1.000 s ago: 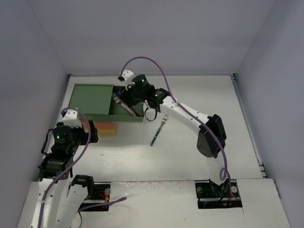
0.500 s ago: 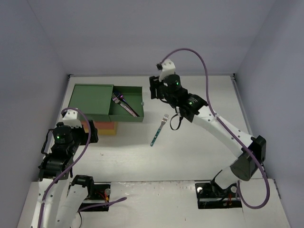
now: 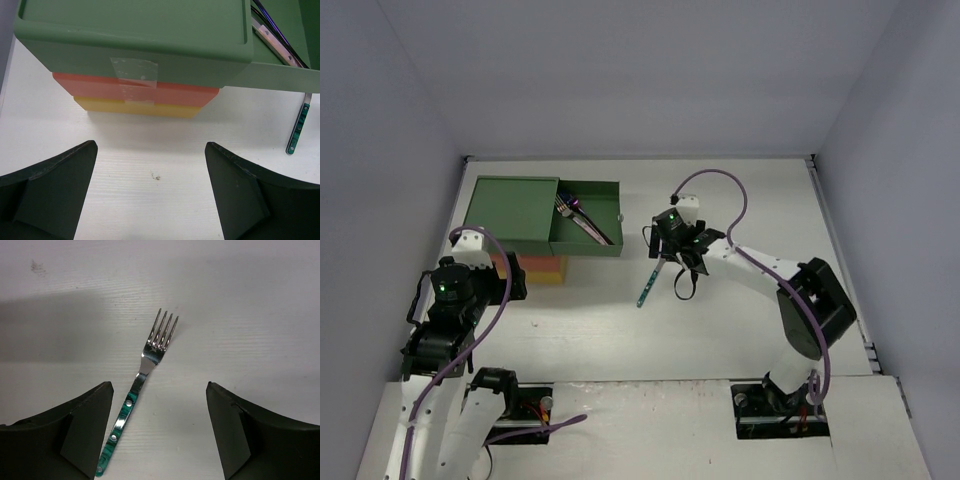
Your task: Sort the eating utensils into containers
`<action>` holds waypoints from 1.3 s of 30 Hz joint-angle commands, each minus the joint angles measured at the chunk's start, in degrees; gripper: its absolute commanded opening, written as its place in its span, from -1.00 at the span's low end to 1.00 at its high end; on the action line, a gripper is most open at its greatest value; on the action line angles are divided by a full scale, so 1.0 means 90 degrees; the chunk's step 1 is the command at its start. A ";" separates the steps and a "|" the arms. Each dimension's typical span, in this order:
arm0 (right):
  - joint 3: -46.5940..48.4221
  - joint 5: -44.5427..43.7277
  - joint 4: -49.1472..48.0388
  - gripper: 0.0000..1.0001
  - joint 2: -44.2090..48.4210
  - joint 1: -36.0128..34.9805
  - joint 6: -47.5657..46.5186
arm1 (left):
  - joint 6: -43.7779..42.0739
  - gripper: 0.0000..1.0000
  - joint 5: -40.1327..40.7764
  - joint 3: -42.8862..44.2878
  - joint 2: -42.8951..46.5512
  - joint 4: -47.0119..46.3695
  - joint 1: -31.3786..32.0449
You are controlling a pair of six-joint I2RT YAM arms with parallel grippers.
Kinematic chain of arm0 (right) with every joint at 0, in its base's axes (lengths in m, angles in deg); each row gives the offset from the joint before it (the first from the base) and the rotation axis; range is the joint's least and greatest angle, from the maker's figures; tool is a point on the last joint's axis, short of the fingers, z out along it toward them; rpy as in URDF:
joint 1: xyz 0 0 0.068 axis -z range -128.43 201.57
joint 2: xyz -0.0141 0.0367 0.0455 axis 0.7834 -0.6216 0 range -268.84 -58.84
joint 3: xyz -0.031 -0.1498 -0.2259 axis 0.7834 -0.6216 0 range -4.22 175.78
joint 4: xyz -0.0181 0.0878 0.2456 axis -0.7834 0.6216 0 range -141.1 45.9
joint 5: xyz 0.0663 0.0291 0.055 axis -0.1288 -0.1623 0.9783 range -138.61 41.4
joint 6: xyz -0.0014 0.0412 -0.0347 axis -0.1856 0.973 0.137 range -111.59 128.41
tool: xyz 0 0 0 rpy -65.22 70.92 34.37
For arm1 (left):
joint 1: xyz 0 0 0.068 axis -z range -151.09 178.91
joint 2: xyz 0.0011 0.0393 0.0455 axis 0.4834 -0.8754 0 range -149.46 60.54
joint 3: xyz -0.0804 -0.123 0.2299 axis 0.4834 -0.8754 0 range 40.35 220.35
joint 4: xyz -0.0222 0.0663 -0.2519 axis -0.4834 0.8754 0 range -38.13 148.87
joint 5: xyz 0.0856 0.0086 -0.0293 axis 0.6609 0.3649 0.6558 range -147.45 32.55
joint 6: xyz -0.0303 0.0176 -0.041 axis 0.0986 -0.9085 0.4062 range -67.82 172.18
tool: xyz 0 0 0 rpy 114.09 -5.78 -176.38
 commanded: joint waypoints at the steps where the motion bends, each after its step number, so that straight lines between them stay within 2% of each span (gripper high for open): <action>1: 0.0171 -0.0381 -0.0244 0.45 -0.0606 -0.0262 0.0969 | 0.0039 0.74 0.0003 0.0041 -0.0080 -0.0337 0.0051; 8: 0.0151 -0.0847 -0.0234 0.33 -0.1165 -0.0539 0.1244 | 0.0038 0.74 0.0003 0.0041 -0.0054 -0.0336 0.0051; 14: -0.0124 -0.1341 -0.0025 0.05 -0.1027 -0.0528 0.0930 | 0.0039 0.74 -0.0007 0.0041 -0.0035 -0.0346 0.0051; 20: -0.0417 -0.1028 0.0088 -0.48 -0.0993 -0.0357 0.0776 | 0.0038 0.74 -0.0008 0.0041 -0.0013 -0.0337 0.0051; 23: -0.0621 -0.0802 0.0088 -0.91 -0.0933 -0.0154 0.0617 | 0.0038 0.74 -0.0017 0.0041 -0.0002 -0.0336 0.0051; 25: -0.0751 -0.0745 0.0079 -1.00 -0.0794 0.0001 0.0493 | 0.0038 0.74 -0.0017 0.0041 -0.0012 -0.0346 0.0051; 29: -0.0771 -0.0765 0.0079 -1.00 -0.0178 0.0271 -0.0117 | 0.0038 0.74 -0.0020 0.0041 -0.0012 -0.0346 0.0051; 33: -0.0314 -0.0677 0.0050 -1.00 0.0674 0.0233 -0.1430 | 0.0038 0.74 -0.0036 0.0041 -0.0022 -0.0347 0.0051; 36: 0.0514 -0.0250 -0.0020 -1.00 0.1331 0.0130 -0.2438 | 0.0038 0.74 -0.0033 0.0041 -0.0031 -0.0352 0.0051; 39: 0.1412 0.0580 -0.0150 -1.00 0.1518 0.0080 -0.3326 | 0.0038 0.74 -0.0026 0.0041 -0.0045 -0.0351 0.0051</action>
